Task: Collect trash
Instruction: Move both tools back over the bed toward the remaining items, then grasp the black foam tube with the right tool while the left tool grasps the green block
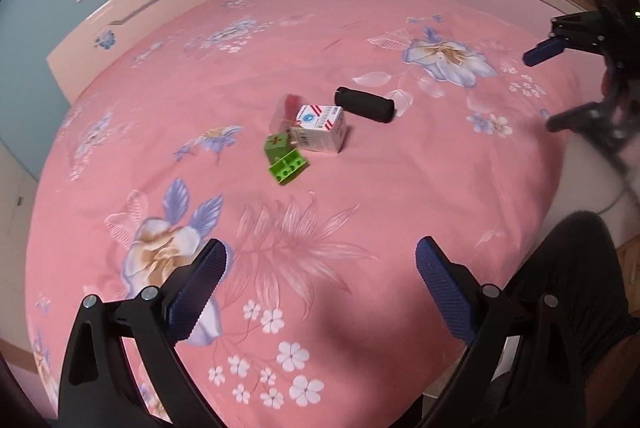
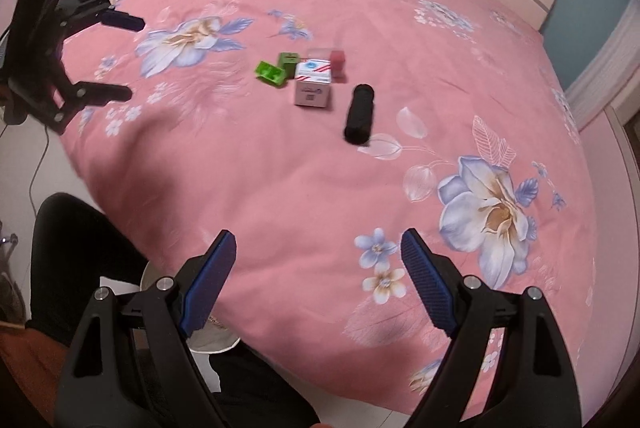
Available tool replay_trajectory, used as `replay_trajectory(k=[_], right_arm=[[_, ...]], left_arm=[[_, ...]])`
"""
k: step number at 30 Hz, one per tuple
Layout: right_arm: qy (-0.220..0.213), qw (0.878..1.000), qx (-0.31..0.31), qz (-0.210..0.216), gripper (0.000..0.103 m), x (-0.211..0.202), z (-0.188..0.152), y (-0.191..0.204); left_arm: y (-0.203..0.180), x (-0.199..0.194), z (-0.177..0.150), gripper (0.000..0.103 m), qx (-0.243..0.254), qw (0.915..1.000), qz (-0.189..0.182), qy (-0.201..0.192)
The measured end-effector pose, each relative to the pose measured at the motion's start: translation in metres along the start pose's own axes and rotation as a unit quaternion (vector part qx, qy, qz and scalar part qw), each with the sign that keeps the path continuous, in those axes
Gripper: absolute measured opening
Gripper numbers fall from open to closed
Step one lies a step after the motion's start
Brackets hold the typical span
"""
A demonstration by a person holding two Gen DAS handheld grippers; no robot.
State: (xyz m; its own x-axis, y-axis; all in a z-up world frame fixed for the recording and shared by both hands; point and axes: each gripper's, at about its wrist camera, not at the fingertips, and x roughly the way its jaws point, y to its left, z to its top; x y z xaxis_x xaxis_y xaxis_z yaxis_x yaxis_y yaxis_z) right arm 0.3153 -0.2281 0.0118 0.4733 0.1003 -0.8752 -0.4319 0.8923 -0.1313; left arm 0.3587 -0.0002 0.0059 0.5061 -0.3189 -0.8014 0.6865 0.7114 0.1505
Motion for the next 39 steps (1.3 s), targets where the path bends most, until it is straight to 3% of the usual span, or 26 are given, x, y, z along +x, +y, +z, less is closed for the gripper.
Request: replay_trajectory(k=[5,11,18,23,30,39], right_arm=[[0.012,1.0,0.025,-0.004,0.083,0.018,0.005,-0.019],[0.035,0.998,0.042,-0.012,0.083,0.04,0.004,-0.035],[0.032,0.999,0.038,-0.003,0.083,0.056,0.019,-0.048],[0.035,0.999,0.038,-0.005,0.083,0.078,0.043,-0.057],[0.038,0.998,0.043,0.001,0.083,0.104,0.067,-0.067],[0.051,0.998,0.042,-0.002,0.083,0.132,0.085,-0.076]], left_arm=[[0.009,0.013,0.006,0.097,0.013,0.999,-0.043,-0.009],[0.021,0.031,0.014,0.097,0.025,0.9969,-0.075,-0.005],[0.028,0.057,0.036,0.097,0.058,0.993,-0.102,0.011],[0.039,0.084,0.05,0.097,0.058,0.993,-0.1,0.022],[0.073,0.129,0.072,0.097,0.005,0.9933,-0.109,0.039],[0.094,0.181,0.096,0.097,-0.012,0.9901,-0.103,0.094]])
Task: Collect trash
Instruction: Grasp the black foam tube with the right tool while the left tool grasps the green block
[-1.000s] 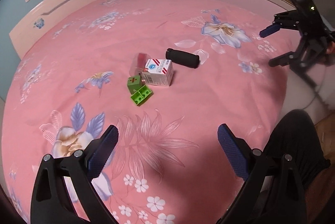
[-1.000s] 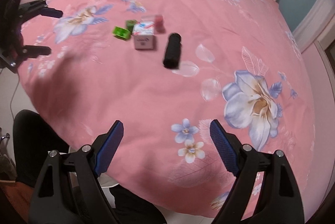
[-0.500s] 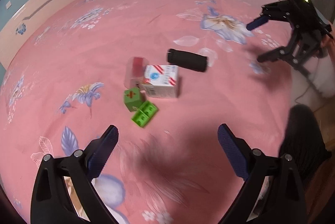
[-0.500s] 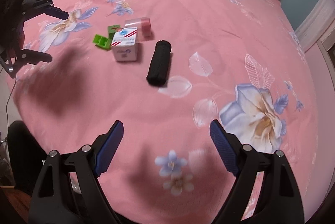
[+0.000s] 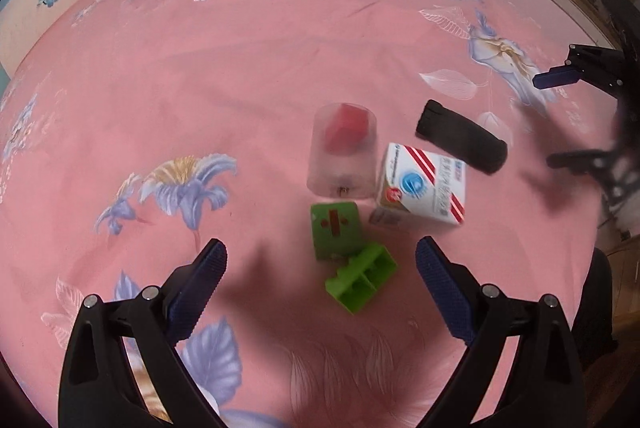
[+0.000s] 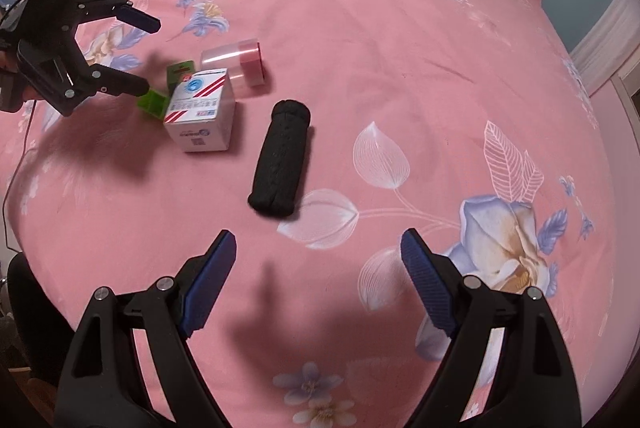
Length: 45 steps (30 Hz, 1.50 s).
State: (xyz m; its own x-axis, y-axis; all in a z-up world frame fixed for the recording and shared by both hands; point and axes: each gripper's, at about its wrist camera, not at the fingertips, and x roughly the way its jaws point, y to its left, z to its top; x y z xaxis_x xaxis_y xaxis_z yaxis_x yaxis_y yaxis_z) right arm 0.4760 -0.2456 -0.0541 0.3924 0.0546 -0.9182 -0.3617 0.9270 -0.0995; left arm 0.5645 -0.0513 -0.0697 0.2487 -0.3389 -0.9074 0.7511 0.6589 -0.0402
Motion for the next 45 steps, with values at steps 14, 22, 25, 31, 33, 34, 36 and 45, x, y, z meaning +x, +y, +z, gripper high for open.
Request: replay_trajectory(k=[14,22,25,31,33,34,36,45], right_arm=[[0.017,0.999,-0.005,0.038,0.045,0.034,0.027,0.002],[0.024,0.998,-0.007,0.058,0.033,0.042,0.041,0.005],[0.026,0.998,-0.01,0.061,0.031,0.044,0.048,0.008],[0.044,0.996,-0.016,0.076,0.028,0.054,0.057,0.016],[0.05,0.996,-0.011,0.077,0.028,0.057,0.06,0.016],[0.051,0.996,-0.008,0.079,0.028,0.058,0.061,0.015],[0.057,0.995,0.0,0.085,0.028,0.061,0.062,0.011],[0.077,0.993,-0.007,0.09,0.034,0.075,0.071,0.016]], left_arm=[[-0.006,0.026,0.008,0.069,0.037,0.9991,-0.007,0.019],[-0.007,0.039,0.009,0.059,0.038,0.9988,-0.006,0.03],[-0.007,0.043,0.009,0.053,0.042,0.9984,-0.001,0.037],[-0.004,0.049,0.01,0.046,0.039,0.9983,0.001,0.042],[-0.003,0.049,0.01,0.046,0.04,0.9983,0.001,0.043],[-0.004,0.05,0.01,0.046,0.039,0.9983,0.0,0.044],[-0.004,0.05,0.01,0.046,0.039,0.9982,0.001,0.046],[-0.006,0.053,0.012,0.046,0.045,0.9978,0.004,0.049]])
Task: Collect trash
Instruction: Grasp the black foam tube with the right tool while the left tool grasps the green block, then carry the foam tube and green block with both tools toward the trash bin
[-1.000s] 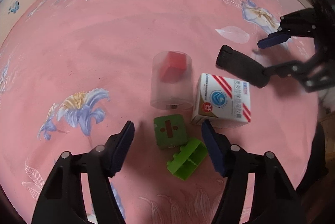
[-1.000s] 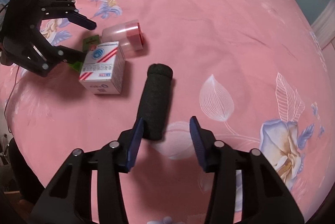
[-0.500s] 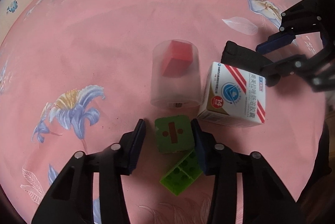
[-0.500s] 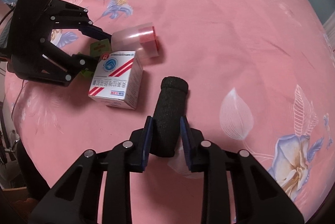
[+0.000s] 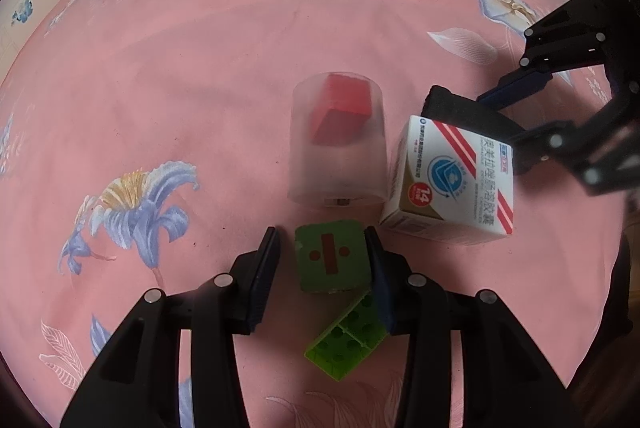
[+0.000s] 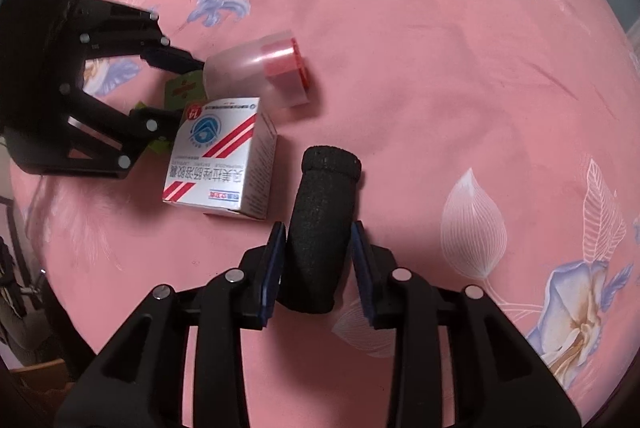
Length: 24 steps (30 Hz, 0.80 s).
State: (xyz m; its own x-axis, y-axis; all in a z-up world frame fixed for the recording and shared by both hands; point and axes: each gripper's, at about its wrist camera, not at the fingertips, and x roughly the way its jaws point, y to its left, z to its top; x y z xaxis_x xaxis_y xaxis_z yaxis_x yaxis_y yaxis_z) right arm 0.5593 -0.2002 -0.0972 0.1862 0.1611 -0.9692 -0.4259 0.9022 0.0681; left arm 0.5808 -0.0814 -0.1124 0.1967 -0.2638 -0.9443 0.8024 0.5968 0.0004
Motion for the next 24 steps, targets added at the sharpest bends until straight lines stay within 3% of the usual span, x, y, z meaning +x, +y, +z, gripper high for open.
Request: replay_trajectory(k=[7,15,24], right_arm=[[0.015,1.0,0.005,0.005,0.035,0.012,0.004,0.0],[0.022,1.0,0.001,0.002,0.034,0.016,0.008,0.001],[-0.026,1.0,0.005,-0.011,0.034,-0.048,-0.012,-0.017]], left_arm=[[-0.001,0.004,0.003,0.045,-0.002,1.0,0.004,0.005],[-0.006,0.001,0.003,0.034,0.006,1.0,0.004,0.004],[-0.008,-0.034,0.001,0.033,-0.003,0.9996,0.01,-0.026]])
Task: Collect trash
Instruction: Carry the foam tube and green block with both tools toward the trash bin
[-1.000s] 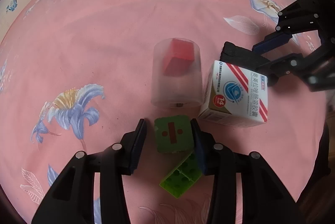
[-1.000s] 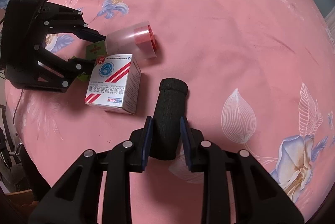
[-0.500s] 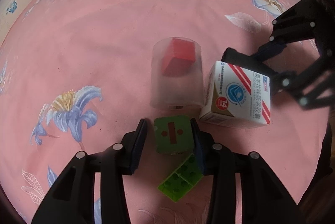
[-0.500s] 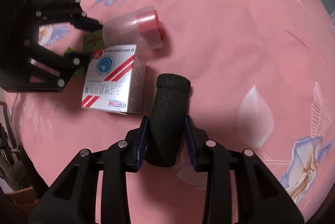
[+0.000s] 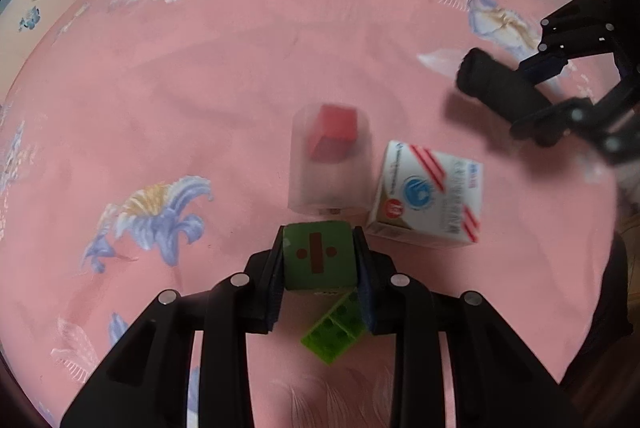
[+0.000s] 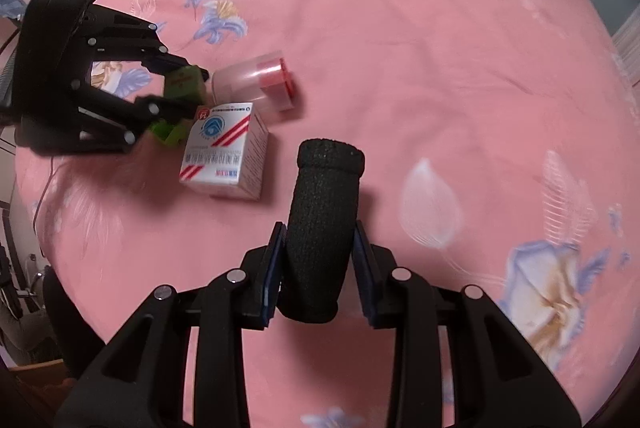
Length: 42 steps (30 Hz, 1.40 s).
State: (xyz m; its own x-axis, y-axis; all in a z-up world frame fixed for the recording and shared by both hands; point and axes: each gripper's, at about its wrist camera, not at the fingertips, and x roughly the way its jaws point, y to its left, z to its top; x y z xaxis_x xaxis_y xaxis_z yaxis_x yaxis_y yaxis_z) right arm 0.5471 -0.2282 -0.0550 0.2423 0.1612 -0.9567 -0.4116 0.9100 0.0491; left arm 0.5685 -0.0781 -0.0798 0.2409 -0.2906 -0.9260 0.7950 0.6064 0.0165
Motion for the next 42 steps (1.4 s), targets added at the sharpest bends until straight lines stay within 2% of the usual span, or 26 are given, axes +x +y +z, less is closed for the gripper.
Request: replay_trajectory(k=[2,7,12,17,28,42], right_arm=[[-0.002,1.0,-0.006,-0.007,0.034,-0.012,-0.01,-0.006],[0.005,0.999,-0.036,-0.026,0.034,-0.03,-0.051,0.013],[0.013,0.998,-0.06,-0.013,0.034,-0.05,-0.093,0.038],[0.017,0.997,-0.079,-0.011,0.034,-0.071,-0.128,0.058],[0.013,0.994,-0.111,-0.018,0.034,-0.097,-0.174,0.099],[0.019,0.981,-0.194,-0.012,0.034,-0.113,-0.246,0.177]], left_arm=[[-0.003,-0.014,-0.002,0.033,0.006,0.9999,0.0,-0.008],[-0.022,-0.053,-0.019,0.033,0.026,0.9993,0.015,-0.023],[-0.049,-0.088,-0.045,0.033,0.046,0.9982,0.021,-0.032],[-0.081,-0.116,-0.079,0.033,0.07,0.9968,0.032,-0.024],[-0.131,-0.15,-0.131,0.033,0.092,0.9945,0.045,-0.02],[-0.212,-0.169,-0.184,0.034,0.148,0.9883,0.028,-0.023]])
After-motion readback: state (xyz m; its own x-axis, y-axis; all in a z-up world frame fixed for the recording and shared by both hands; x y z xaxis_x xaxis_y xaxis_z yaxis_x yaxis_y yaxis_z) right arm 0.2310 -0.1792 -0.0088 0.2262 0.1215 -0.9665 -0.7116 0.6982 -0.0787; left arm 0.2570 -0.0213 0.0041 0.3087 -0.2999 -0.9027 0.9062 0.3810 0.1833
